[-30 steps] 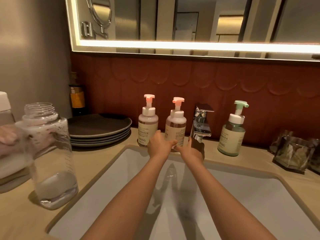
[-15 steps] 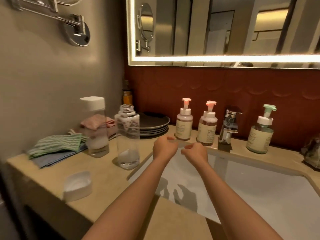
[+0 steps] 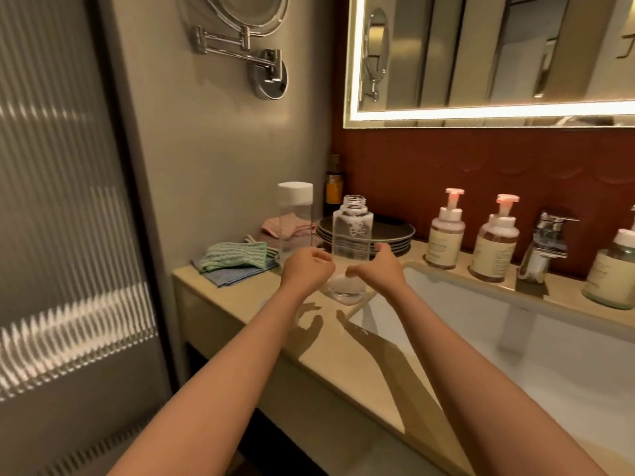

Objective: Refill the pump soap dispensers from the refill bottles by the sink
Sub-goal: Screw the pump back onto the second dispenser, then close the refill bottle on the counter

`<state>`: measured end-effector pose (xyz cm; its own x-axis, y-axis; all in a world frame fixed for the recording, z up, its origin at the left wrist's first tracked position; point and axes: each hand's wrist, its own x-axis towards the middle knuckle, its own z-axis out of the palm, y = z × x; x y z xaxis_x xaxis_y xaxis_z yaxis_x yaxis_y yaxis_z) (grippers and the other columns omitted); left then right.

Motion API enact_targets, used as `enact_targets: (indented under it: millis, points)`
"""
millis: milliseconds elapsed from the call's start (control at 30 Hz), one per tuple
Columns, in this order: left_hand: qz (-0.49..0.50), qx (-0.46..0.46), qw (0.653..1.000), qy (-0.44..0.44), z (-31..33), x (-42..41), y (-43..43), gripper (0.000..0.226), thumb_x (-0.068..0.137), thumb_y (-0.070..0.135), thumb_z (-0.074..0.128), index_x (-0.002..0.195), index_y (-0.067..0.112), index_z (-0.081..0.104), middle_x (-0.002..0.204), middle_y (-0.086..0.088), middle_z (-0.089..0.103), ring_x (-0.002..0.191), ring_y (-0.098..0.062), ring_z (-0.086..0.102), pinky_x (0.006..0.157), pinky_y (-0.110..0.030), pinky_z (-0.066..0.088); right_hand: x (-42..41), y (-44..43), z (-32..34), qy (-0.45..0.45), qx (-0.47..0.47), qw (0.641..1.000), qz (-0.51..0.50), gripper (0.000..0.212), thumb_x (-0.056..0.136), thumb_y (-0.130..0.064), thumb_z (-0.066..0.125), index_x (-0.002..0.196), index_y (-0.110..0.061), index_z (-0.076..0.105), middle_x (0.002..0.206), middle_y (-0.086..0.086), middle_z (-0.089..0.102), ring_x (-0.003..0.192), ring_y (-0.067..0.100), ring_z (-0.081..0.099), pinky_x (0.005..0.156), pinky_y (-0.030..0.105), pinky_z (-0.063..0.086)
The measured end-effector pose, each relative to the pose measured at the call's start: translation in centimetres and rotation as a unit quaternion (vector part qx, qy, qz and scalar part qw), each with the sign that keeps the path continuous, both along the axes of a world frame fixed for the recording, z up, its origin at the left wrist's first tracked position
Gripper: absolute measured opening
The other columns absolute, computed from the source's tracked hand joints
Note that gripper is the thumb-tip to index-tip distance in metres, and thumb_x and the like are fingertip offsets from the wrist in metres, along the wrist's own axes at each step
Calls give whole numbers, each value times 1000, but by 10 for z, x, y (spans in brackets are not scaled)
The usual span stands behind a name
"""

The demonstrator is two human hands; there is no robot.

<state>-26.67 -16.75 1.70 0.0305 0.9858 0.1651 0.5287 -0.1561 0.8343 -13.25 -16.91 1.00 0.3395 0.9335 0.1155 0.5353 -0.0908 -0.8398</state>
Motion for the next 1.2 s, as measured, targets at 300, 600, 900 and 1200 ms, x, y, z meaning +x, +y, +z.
enact_targets:
  millis: [300, 600, 900, 1200]
  points:
    - [-34, -182, 927, 326, -24, -72, 6, 107, 68, 42, 78, 145, 7, 13, 146, -13, 34, 131, -33, 34, 104, -41, 38, -25, 14, 0, 9, 36, 998, -58, 86, 71, -41, 80, 136, -7, 35, 134, 11, 51, 120, 27, 52, 94, 40, 48]
    - [8, -106, 960, 258, -33, -83, 7, 85, 68, 49, 76, 130, 4, 38, 126, -8, 51, 110, -25, 52, 77, -30, 43, -42, 16, 0, -7, 65, 994, -84, 72, 73, -40, 78, 129, -8, 46, 125, 7, 57, 113, 23, 55, 80, 29, 45]
    - [-17, -24, 995, 99, 22, -78, 11, 70, 66, 20, 80, 124, 6, 43, 117, -8, 53, 89, -21, 55, 53, -22, 49, -41, 4, 0, -47, 65, 997, 3, 72, 69, -46, 78, 125, -7, 55, 120, 5, 61, 109, 19, 56, 83, 28, 45]
    - [-77, 11, 988, 130, 74, -73, 15, 51, 66, 26, 82, 106, 7, 58, 109, -9, 61, 89, -19, 54, 61, -23, 43, -39, -6, 1, -53, 63, 996, 35, 73, 69, -44, 79, 126, -9, 50, 121, 5, 59, 108, 19, 55, 85, 30, 46]
